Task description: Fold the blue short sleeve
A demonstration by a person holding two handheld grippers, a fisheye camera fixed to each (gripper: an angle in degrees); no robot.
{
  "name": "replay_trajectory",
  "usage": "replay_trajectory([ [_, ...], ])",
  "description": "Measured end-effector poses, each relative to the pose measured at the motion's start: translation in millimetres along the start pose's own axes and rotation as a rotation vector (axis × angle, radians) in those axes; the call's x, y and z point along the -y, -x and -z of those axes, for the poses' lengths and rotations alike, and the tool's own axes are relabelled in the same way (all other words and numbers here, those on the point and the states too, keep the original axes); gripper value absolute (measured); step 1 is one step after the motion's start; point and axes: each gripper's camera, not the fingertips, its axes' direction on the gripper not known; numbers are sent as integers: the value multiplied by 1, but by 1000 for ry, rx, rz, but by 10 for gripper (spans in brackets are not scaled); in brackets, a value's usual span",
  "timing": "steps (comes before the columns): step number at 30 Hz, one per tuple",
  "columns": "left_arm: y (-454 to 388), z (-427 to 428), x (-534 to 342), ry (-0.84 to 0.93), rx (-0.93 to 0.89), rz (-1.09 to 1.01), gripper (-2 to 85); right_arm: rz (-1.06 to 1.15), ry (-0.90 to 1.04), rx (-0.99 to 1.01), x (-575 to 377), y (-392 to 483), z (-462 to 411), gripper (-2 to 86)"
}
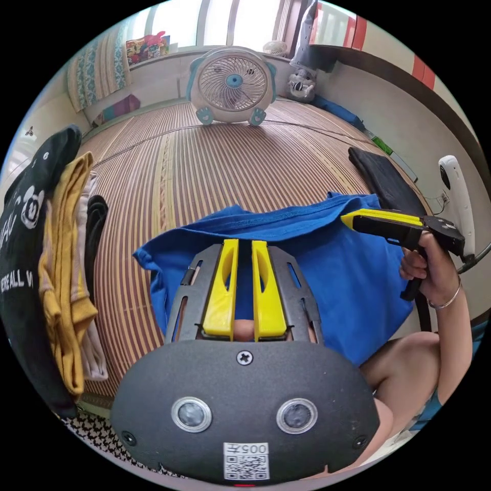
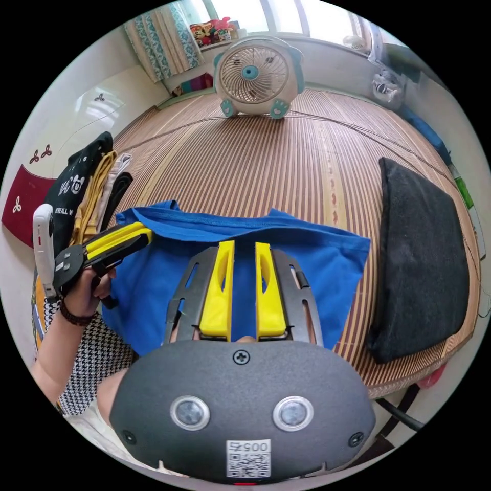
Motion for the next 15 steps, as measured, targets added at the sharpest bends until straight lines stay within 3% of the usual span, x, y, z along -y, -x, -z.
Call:
replay_trajectory([
  [9, 20, -8, 22, -35, 55, 85, 53, -85, -69, -35, 26, -21, -31, 50],
  [15, 15, 25, -46, -30, 34, 104, 14, -41, -225, -66, -23, -18, 35, 46],
])
